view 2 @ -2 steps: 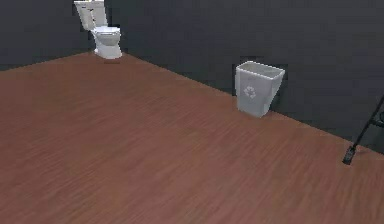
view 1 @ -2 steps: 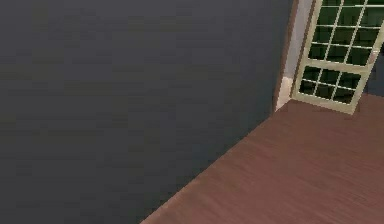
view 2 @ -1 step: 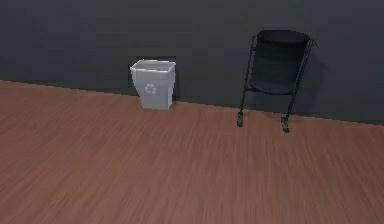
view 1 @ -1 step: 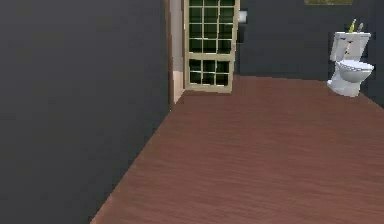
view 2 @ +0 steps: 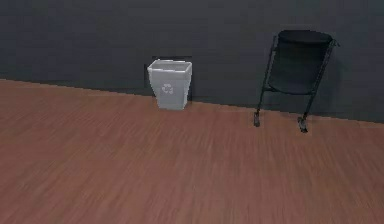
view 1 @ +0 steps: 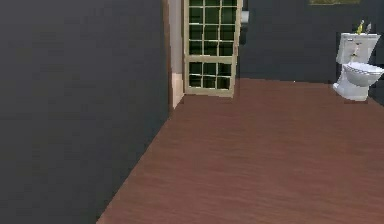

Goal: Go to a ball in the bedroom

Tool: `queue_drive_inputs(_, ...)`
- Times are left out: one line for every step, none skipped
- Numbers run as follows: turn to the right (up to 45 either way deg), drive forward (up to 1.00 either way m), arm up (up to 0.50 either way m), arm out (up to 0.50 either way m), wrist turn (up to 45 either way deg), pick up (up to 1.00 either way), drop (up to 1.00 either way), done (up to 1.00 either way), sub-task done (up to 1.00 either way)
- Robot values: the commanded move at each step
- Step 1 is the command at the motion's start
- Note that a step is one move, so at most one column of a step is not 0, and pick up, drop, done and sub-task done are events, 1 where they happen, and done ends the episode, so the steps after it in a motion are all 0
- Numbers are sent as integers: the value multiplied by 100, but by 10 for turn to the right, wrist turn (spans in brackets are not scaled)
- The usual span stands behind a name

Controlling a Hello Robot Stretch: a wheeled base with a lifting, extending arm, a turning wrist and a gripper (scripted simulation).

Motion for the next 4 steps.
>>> queue_drive_inputs(30,0,0,0,0,0,0,0,0)
queue_drive_inputs(0,100,0,0,0,0,0,0,0)
queue_drive_inputs(0,100,0,0,0,0,0,0,0)
queue_drive_inputs(0,70,0,0,0,0,0,0,0)
